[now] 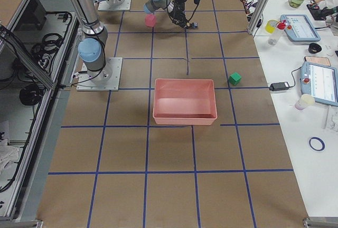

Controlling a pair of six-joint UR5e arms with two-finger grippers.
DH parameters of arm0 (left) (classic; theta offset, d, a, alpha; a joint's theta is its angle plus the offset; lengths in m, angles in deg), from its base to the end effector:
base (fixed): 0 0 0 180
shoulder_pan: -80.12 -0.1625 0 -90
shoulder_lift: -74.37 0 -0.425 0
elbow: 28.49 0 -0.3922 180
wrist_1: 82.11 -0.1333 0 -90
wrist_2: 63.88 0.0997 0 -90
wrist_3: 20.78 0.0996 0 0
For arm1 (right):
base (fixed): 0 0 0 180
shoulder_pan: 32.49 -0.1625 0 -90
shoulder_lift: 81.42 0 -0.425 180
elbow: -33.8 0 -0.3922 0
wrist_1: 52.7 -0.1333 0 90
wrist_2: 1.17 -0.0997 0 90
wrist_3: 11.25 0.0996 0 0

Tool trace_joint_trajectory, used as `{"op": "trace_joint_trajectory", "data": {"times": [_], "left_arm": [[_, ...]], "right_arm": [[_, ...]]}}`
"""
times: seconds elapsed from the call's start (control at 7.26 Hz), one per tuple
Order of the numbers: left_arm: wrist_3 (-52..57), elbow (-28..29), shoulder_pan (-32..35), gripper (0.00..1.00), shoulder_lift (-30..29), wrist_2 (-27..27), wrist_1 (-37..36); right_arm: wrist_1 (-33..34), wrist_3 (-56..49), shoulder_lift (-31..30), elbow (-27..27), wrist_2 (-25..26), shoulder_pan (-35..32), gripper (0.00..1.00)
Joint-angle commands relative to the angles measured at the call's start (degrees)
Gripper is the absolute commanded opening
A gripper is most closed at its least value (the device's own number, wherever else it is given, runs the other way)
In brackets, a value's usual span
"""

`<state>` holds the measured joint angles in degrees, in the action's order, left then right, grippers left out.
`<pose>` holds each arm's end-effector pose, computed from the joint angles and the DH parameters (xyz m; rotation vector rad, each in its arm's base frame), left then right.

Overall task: Align button upright
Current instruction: 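Lower the left gripper and grasp the switch by its yellow cap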

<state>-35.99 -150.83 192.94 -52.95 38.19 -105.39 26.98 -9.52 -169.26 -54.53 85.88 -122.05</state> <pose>-0.3105 -0.4480 0.1310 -0.0688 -2.8515 1.1763 0.1347 -0.4885 0.4674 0.0658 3.0779 0.2922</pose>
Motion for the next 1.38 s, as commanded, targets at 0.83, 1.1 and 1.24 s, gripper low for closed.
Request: {"op": "trace_joint_trajectory", "data": {"times": [0.83, 1.1, 1.24], "left_arm": [[-0.26, 6.49, -0.67, 0.01, 8.02, 3.23, 21.34], [-5.16, 14.19, -1.72, 0.0, 13.91, 2.0, 46.08], [-8.93, 20.5, -1.99, 0.0, 15.68, 0.78, 62.22]], "right_arm": [[0.65, -0.14, 0.04, 0.0, 0.05, 0.0, 1.0], [0.74, -0.58, 0.13, 0.0, -0.12, 0.0, 1.0], [0.82, -0.84, 0.22, -0.09, 0.05, 0.09, 1.0]]}}
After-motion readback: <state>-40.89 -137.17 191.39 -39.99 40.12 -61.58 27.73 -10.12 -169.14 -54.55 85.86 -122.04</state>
